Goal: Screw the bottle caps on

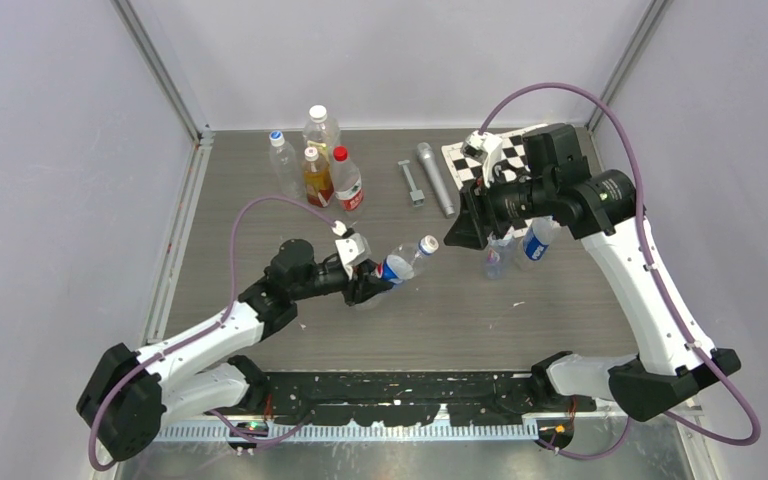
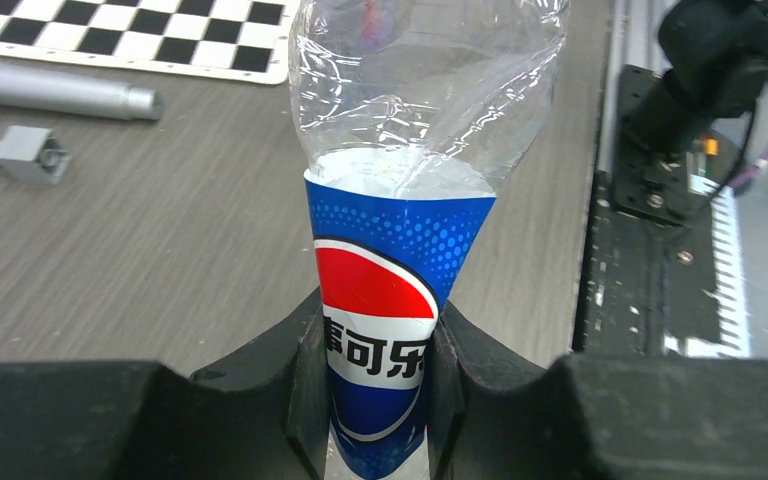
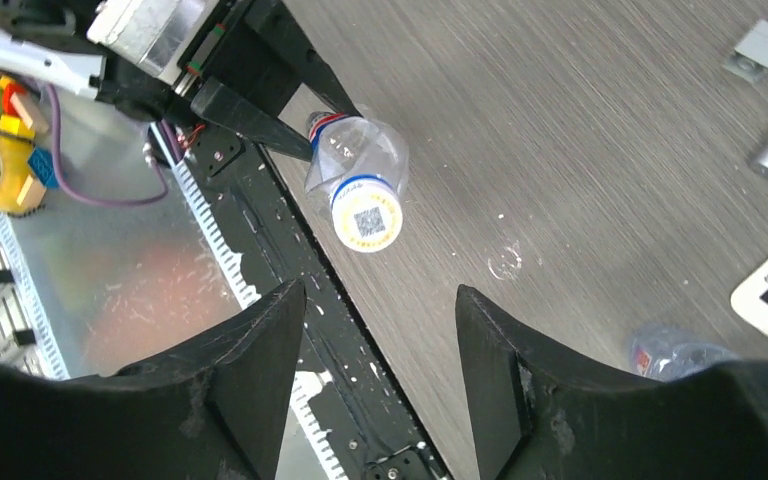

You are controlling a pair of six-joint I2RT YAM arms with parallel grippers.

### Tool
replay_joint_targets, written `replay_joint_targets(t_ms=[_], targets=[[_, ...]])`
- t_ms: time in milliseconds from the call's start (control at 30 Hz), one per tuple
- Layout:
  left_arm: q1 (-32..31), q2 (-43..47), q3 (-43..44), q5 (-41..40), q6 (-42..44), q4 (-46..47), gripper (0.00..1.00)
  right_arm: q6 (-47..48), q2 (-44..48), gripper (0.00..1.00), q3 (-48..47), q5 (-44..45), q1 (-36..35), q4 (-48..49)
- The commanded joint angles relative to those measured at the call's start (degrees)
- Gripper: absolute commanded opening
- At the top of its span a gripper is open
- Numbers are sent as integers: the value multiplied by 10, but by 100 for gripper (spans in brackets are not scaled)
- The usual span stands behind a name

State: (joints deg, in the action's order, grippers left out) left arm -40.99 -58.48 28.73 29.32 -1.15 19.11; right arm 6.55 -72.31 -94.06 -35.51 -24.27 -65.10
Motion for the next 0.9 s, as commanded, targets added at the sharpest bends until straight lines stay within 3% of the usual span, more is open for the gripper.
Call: replay_joint_targets(t_ms=[0,467,867], targets=[[11,2,33,111,-7,-2,0,89,18,63,7,-81,-2,22],[11,-14,69,138,-16,-18,0,142,4,58,20,-122,-27,26],[11,-26,79,135,-24,-18,0,142,3,45,26,-114,-40,25]])
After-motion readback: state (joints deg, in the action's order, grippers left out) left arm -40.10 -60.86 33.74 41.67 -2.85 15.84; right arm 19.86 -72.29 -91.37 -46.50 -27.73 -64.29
